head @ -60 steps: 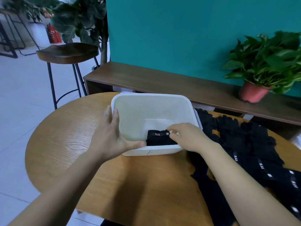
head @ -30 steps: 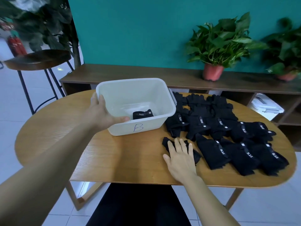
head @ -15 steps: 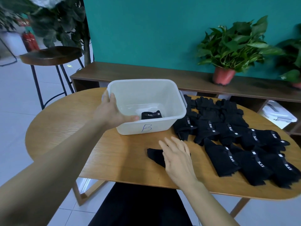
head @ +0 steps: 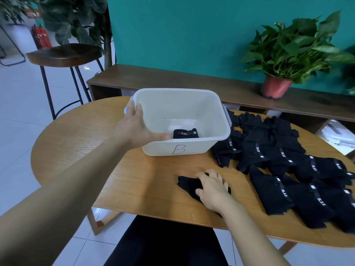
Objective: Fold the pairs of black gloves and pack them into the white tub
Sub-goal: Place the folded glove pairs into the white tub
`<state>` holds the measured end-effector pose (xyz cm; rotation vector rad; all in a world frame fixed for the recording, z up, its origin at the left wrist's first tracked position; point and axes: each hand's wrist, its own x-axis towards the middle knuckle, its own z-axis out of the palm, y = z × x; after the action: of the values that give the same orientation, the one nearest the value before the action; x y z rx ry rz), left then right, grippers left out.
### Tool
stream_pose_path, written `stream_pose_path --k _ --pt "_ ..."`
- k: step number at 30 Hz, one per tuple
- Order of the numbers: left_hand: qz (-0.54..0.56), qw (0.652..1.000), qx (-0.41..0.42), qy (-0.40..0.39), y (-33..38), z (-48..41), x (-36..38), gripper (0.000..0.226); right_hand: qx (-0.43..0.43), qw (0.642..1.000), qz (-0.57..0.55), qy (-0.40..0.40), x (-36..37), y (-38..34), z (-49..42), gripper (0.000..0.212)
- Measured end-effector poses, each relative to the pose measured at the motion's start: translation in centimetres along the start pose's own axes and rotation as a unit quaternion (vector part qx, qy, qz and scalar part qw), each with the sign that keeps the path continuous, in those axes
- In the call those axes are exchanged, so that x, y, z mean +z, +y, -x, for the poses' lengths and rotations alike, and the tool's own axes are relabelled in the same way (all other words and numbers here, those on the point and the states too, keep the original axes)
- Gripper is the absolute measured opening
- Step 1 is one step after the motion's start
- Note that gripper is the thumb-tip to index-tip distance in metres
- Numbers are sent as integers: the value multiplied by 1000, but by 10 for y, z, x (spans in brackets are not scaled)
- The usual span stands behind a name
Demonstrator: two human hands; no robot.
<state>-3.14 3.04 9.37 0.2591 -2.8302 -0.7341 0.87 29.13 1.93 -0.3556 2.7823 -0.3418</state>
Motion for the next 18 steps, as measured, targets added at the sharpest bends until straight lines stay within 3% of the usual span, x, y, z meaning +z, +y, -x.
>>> stream_pose_path --k 5,18 --pt "3 1000 2 0 -1 -2 1 156 -5 1000 9 5 -1 -2 0 28" --pt "7 1000 -1 -4 -1 -2 0 157 -62 998 7 -2 -9 2 3 28"
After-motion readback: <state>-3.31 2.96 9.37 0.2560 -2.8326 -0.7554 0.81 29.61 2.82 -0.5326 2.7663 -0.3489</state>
